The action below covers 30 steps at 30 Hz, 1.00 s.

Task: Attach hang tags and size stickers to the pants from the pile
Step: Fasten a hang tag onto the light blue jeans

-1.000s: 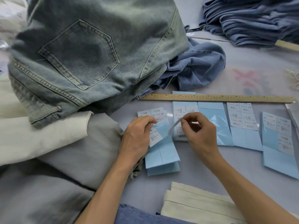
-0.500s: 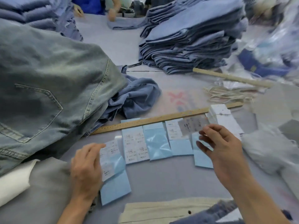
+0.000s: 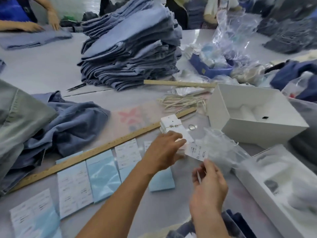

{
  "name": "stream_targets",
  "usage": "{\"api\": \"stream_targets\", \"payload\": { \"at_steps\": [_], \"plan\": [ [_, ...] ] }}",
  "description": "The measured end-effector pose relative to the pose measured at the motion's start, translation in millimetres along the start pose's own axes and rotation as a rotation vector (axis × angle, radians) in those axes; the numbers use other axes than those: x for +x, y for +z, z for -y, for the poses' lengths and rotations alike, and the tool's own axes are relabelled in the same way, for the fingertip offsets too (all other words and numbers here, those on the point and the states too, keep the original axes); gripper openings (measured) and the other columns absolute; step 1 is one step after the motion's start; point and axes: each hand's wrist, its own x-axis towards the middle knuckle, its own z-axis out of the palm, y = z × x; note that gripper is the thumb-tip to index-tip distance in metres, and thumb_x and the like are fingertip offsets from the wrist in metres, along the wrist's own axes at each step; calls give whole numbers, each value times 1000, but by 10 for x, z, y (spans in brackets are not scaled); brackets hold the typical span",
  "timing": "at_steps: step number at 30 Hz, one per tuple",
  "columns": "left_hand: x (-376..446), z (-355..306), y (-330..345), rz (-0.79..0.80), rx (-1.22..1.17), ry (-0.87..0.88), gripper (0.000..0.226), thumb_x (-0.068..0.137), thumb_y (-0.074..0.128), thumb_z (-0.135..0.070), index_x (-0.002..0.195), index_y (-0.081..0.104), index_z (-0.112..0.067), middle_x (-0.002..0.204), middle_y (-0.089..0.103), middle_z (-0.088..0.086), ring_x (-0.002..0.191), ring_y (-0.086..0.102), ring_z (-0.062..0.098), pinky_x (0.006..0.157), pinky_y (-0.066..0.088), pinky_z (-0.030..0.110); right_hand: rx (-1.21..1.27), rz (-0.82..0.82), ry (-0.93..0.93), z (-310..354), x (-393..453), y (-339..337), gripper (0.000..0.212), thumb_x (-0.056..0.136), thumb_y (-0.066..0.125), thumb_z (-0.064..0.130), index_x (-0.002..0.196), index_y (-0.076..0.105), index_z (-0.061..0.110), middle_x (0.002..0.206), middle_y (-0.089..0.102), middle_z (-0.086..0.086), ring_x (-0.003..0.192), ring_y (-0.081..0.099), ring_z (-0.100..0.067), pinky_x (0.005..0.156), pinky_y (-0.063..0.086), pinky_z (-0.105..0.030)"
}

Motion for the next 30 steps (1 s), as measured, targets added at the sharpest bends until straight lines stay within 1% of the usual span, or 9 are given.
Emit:
{"api": "stream_targets", "payload": {
  "at_steps": [4, 8, 12, 18, 20, 22, 24, 26, 30],
  "plan": [
    [255, -65, 66, 117, 140, 19, 22, 98, 52, -17, 115, 67, -17, 114, 63, 1, 110, 57, 26, 75, 54, 42, 10, -33, 17, -30, 94, 2, 9, 95, 68, 14, 85, 68, 14, 61, 66, 10, 62, 56, -6, 66, 52, -25],
    [270, -23, 31, 88, 47, -33, 17, 99, 54, -16, 106, 70, -14, 113, 69, 2, 99, 63, 28, 73, 54, 42, 0, -33, 0, -47, 97, 0, 8, 95, 69, 17, 88, 68, 15, 65, 70, 10, 56, 58, -1, 64, 53, -21],
    [282, -60, 10, -23, -108, -103, 14, 95, 63, -16, 86, 73, -13, 101, 72, 0, 90, 64, 27, 67, 54, 42, 9, -40, 21, -40, 102, 11, 9, 95, 69, 17, 86, 68, 16, 64, 69, 11, 57, 58, -1, 64, 53, -21],
    [267, 36, 100, -145, -513, -310, 3, 87, 79, -16, 87, 81, -14, 90, 78, -3, 83, 70, 16, 76, 55, 41, 20, -37, 43, -40, 93, 6, 11, 95, 68, 16, 84, 67, 17, 64, 68, 13, 60, 57, -1, 64, 53, -21],
    [244, 53, 86, -226, -537, -326, 4, 88, 78, -11, 89, 81, -13, 91, 78, -4, 82, 68, 10, 77, 55, 37, 22, -42, 43, -37, 92, 2, 11, 95, 68, 16, 84, 67, 17, 63, 67, 13, 60, 57, -1, 65, 53, -21],
    [228, 64, 22, -358, -551, -360, 5, 89, 77, -9, 91, 81, -11, 92, 78, -2, 83, 69, 13, 77, 59, 37, 21, -45, 39, -33, 94, -1, 11, 94, 69, 15, 83, 67, 17, 63, 66, 13, 59, 57, -1, 66, 53, -22],
    [199, 78, -106, -485, -508, -358, 6, 89, 76, -11, 93, 81, -10, 93, 78, 0, 82, 71, 17, 75, 61, 40, 11, -42, 34, -41, 84, 10, 12, 95, 69, 16, 83, 67, 18, 61, 66, 14, 56, 57, 1, 65, 52, -20],
    [159, 106, -261, -577, -445, -330, 7, 90, 75, -13, 93, 80, -11, 93, 78, 0, 81, 70, 13, 73, 60, 36, 2, -41, 31, -70, 69, 20, 12, 94, 69, 16, 83, 66, 18, 59, 64, 15, 54, 57, 1, 64, 52, -19],
    [60, 100, -560, -602, -444, -285, 5, 90, 77, -11, 93, 80, -9, 94, 77, 1, 83, 69, 12, 74, 58, 34, -18, -43, 60, -109, 0, 32, 9, 94, 69, 17, 84, 68, 18, 69, 64, 10, 55, 57, 2, 64, 52, -19]
  ]
}}
